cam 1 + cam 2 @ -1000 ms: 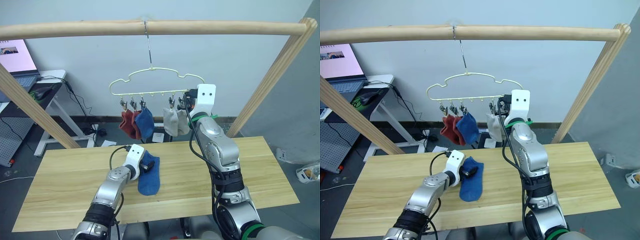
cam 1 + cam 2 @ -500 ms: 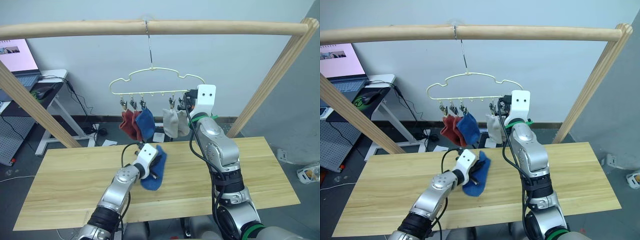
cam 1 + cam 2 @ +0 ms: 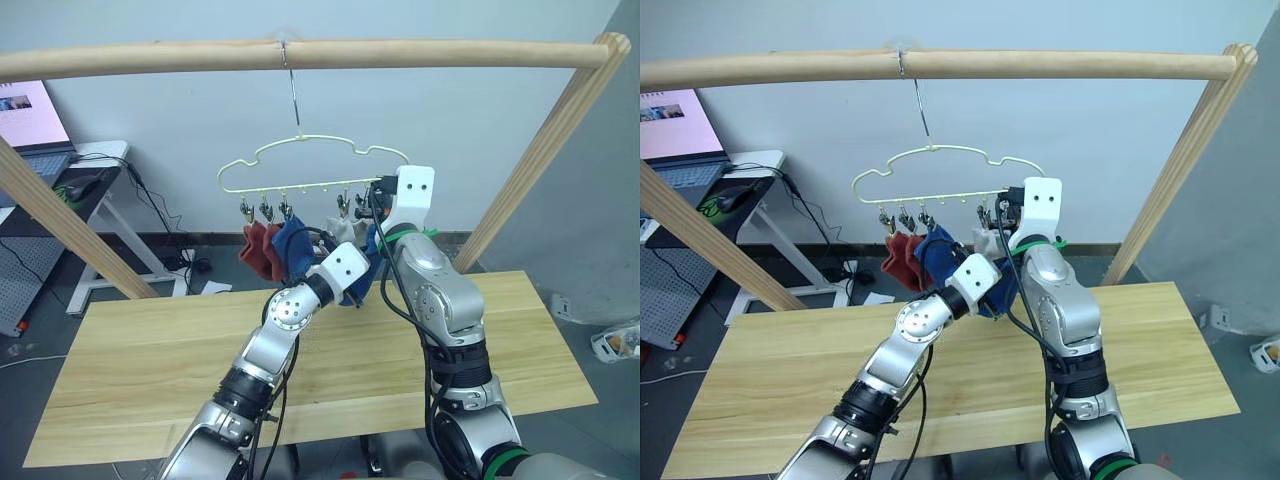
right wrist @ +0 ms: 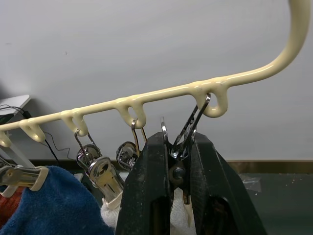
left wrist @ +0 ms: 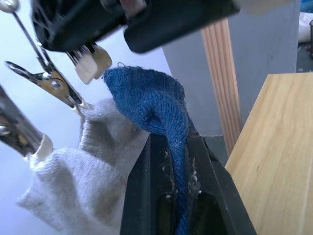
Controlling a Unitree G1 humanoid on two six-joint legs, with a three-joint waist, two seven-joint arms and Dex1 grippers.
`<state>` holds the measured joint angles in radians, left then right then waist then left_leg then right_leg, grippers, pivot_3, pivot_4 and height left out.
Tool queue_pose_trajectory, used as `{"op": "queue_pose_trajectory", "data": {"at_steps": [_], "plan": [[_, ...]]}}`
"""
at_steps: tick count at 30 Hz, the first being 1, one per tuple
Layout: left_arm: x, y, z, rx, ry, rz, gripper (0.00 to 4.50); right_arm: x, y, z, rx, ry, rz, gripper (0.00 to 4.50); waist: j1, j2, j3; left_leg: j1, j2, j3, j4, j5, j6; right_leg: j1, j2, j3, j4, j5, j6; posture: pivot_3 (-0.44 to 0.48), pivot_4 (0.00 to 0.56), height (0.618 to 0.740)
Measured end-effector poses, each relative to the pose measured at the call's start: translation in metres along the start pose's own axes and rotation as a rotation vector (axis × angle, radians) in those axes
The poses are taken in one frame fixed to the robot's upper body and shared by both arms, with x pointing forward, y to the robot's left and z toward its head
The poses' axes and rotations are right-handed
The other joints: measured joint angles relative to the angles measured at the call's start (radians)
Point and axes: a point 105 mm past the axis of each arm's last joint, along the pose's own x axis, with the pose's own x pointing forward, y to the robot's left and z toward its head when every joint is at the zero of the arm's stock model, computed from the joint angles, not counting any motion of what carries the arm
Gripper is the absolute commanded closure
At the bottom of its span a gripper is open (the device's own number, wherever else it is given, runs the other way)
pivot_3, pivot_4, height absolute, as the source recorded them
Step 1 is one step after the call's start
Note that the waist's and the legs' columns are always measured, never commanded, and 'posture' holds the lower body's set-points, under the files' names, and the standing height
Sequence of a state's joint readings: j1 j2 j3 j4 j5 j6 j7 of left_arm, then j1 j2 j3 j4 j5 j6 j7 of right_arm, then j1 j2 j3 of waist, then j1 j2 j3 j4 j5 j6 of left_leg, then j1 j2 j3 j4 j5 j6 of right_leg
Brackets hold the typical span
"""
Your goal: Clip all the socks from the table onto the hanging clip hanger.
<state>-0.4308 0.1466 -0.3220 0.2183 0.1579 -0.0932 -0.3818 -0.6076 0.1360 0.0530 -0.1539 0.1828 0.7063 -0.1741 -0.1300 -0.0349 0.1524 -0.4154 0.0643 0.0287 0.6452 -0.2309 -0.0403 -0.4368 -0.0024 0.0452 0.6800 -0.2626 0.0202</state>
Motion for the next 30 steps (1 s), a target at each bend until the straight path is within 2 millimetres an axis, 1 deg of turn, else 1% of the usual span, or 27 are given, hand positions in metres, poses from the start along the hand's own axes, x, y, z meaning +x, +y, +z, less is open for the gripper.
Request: {"op": "queue_pose_trajectory", "data": {"at_steps": [6,14,20,26,30], "plan": [[0.007,0.003,0.000,0.023,-0.011,0.020,4.50,0.000,0.002,0.000,0.004,0.004,0.014,4.32,-0.010,0.000,0.000,0.000,0.000,0.000,0.000,0.000,0.000,0.000,0.000,0.000,0.000,0.000,0.000,-0.164,0.171,0.740],[0.007,0.004,0.002,0.042,-0.027,0.034,4.50,0.000,0.003,-0.001,0.003,0.010,0.025,4.32,-0.010,0.001,0.001,0.000,0.000,0.000,0.000,0.000,0.000,0.000,0.000,0.000,0.000,0.000,0.000,-0.165,0.172,0.740],[0.009,0.010,0.004,0.046,-0.035,0.063,4.50,0.000,0.005,-0.002,0.000,0.018,0.029,4.32,-0.010,0.001,0.002,0.000,0.000,0.000,0.000,0.000,0.000,0.000,0.000,0.000,0.000,0.000,0.001,-0.164,0.174,0.740],[0.009,0.010,0.003,0.042,-0.036,0.067,4.50,0.000,0.005,-0.003,-0.002,0.018,0.029,4.32,-0.010,0.001,0.002,0.000,0.000,0.000,0.000,0.000,0.000,0.000,0.000,0.000,-0.001,0.000,0.001,-0.164,0.174,0.740],[0.010,0.011,0.003,0.035,-0.036,0.078,4.50,0.000,0.005,-0.003,-0.003,0.018,0.029,4.32,-0.010,0.002,0.002,0.000,0.000,0.000,0.000,0.000,0.000,0.000,0.000,0.000,-0.001,-0.002,0.004,-0.162,0.174,0.740]]}}
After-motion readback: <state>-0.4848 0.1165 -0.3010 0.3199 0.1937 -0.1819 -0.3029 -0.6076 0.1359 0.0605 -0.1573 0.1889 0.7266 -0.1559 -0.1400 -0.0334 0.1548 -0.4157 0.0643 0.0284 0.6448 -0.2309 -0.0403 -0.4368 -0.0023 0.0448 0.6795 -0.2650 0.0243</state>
